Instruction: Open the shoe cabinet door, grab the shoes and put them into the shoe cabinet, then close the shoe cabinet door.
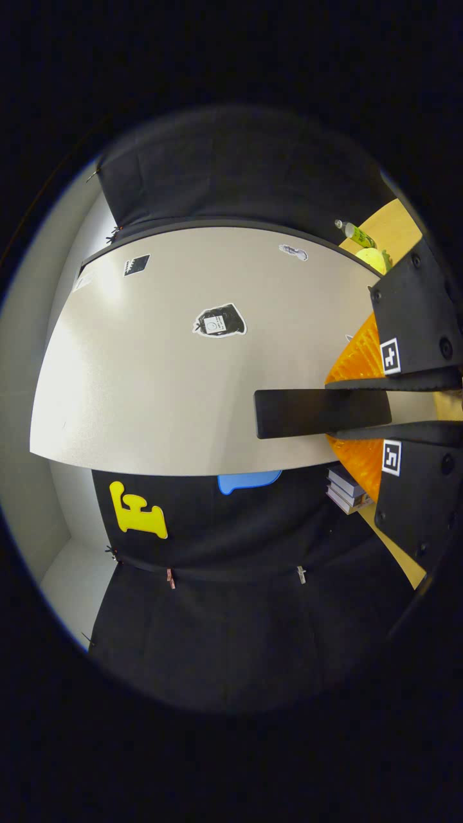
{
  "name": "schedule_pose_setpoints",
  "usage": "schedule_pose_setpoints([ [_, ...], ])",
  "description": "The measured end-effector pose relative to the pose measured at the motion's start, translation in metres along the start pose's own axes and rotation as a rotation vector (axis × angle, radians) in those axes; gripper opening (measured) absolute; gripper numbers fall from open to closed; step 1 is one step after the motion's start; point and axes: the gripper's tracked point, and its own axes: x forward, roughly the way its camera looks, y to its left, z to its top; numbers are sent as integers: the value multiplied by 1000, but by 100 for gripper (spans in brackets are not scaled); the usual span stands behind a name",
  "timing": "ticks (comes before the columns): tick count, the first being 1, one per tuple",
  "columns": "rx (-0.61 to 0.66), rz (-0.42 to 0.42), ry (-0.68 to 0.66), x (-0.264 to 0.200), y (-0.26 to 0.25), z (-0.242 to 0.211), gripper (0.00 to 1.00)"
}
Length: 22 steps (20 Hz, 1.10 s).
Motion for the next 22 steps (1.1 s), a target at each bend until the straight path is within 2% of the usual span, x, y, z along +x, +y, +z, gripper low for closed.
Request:
schedule_pose_setpoints([
  [11,-17,79,9,-71,-47,1,22],
  [22,-2,33,19,-116,-96,1,20],
])
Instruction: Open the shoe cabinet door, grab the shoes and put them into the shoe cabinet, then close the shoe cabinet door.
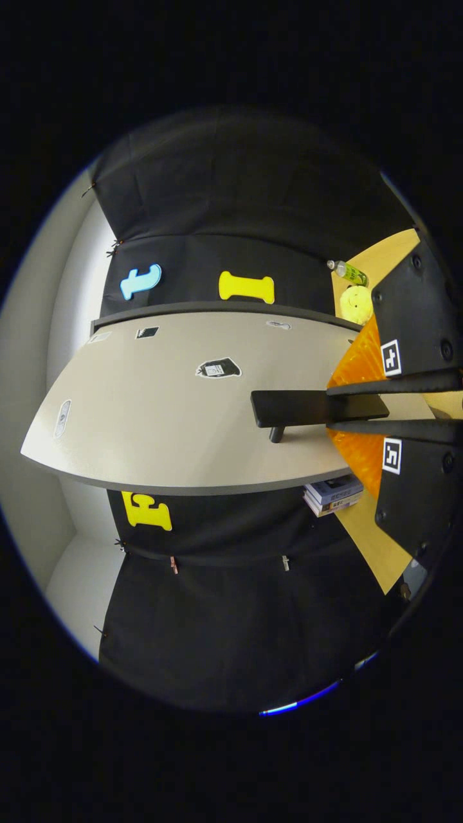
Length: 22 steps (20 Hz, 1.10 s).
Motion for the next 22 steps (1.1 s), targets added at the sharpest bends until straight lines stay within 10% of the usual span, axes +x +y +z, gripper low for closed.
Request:
schedule_pose_setpoints([
  [22,-23,-110,-105,-28,-5,12,14],
])
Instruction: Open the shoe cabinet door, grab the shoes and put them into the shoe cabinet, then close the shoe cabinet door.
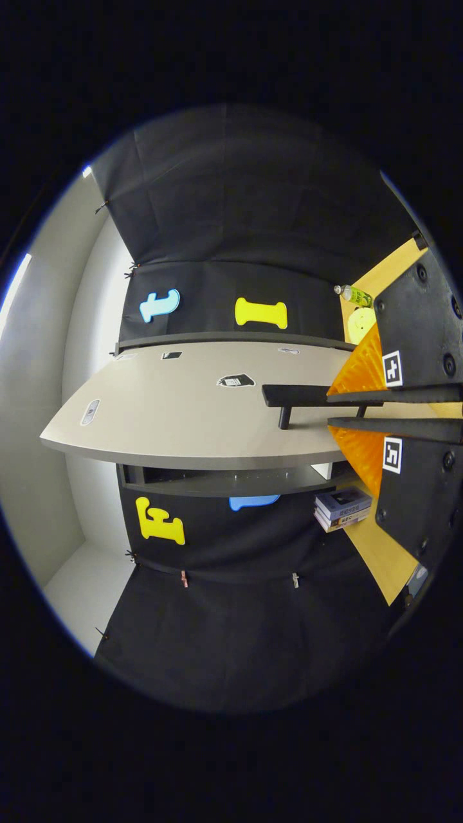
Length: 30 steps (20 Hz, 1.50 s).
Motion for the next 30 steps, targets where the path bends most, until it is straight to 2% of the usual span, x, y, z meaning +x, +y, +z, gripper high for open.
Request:
schedule_pose_setpoints([
  [8,7,-38,9,14,-9,-4,14],
  [12,-32,-81,1,9,-25,-3,14],
  [18,-7,-133,18,-21,-62,0,14],
  [23,-78,-175,-1,-49,-64,6,14],
  [26,-98,-146,6,-39,-43,1,14],
  [30,-59,-40,63,-11,0,-26,14],
])
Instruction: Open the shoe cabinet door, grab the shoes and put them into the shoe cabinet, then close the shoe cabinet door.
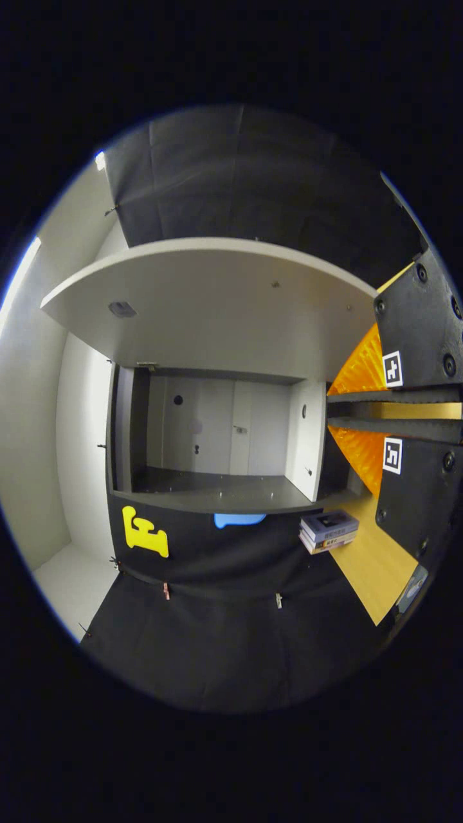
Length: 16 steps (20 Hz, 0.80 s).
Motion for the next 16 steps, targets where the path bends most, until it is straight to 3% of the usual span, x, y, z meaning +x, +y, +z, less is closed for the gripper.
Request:
schedule_pose_setpoints([
  [5,51,75,111,41,50,-60,18],
  [11,56,69,303,71,90,-173,25],
  [14,48,69,442,70,102,-236,34],
  [16,58,67,518,68,110,-276,34],
])
